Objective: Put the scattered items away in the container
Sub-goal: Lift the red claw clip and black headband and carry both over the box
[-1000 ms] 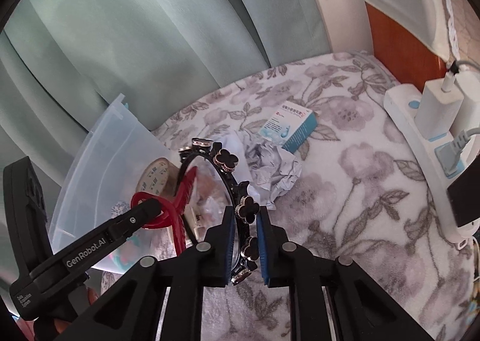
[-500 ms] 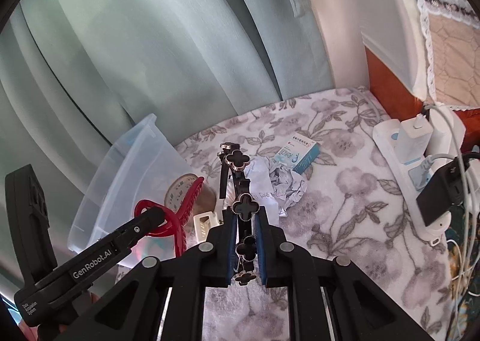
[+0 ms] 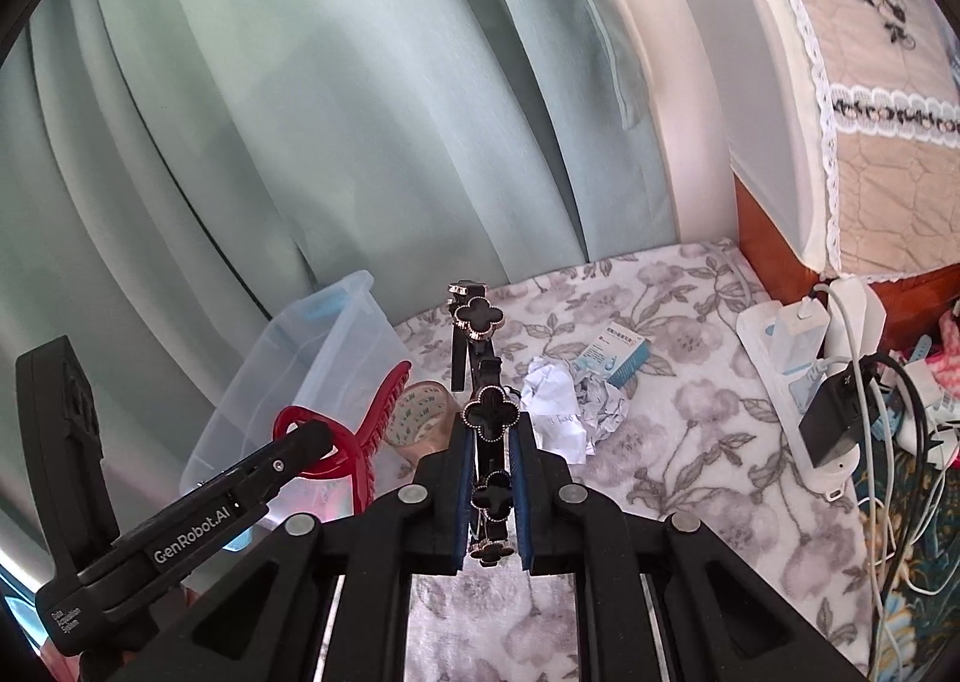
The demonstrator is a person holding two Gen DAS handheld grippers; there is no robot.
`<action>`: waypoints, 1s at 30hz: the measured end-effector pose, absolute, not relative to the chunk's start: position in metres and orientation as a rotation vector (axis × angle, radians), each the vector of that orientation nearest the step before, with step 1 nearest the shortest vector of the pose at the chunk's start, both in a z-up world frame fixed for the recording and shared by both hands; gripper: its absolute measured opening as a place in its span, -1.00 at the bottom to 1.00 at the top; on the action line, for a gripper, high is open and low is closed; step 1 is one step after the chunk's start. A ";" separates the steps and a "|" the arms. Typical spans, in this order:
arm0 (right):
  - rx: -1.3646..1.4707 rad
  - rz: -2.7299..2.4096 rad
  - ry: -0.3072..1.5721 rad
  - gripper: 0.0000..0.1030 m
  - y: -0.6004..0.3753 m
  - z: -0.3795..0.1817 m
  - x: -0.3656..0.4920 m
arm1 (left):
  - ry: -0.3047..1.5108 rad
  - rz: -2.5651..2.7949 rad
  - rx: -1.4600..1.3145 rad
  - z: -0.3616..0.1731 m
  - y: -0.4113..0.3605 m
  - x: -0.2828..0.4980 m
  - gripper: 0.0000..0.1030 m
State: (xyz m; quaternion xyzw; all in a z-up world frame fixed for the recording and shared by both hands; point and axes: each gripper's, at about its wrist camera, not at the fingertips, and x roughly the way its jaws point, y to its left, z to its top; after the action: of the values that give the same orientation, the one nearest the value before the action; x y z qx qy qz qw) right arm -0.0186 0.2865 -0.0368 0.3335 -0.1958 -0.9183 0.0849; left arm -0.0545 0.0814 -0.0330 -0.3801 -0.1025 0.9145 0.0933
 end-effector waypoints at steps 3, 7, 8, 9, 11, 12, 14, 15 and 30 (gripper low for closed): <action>0.960 -2.745 -0.568 -0.75 0.281 -0.026 -0.012 | -0.311 2.725 -1.090 -0.023 0.076 -0.047 -0.23; 0.920 -2.747 -0.547 -0.75 0.273 -0.011 -0.005 | -0.313 2.753 -1.039 -0.009 0.069 -0.036 -0.23; 0.910 -2.747 -0.541 -0.75 0.271 -0.008 -0.003 | -0.319 2.758 -1.026 -0.006 0.067 -0.034 -0.23; 0.900 -2.744 -0.541 -0.75 0.269 -0.004 -0.001 | -0.325 2.763 -1.013 -0.003 0.064 -0.031 -0.23; 0.881 -2.739 -0.534 -0.75 0.266 0.004 0.002 | -0.335 2.773 -0.988 0.003 0.059 -0.026 -0.23; 0.872 -2.738 -0.530 -0.75 0.264 0.007 0.003 | -0.341 2.777 -0.975 0.006 0.056 -0.024 -0.23; 0.854 -2.736 -0.520 -0.75 0.260 0.014 0.006 | -0.350 2.792 -0.946 0.011 0.051 -0.019 -0.23; 0.845 -2.736 -0.513 -0.75 0.258 0.017 0.006 | -0.353 2.800 -0.932 0.014 0.048 -0.017 -0.23; 0.738 -2.719 -0.290 -0.75 0.185 0.039 0.014 | -0.422 2.879 -0.798 0.034 -0.001 -0.002 -0.23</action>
State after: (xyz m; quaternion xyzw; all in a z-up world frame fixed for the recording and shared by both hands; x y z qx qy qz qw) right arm 0.0142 0.1852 0.0389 0.2573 -0.1012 -0.9485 0.1543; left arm -0.0020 -0.0014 0.0341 -0.2640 -0.1395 0.9524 0.0620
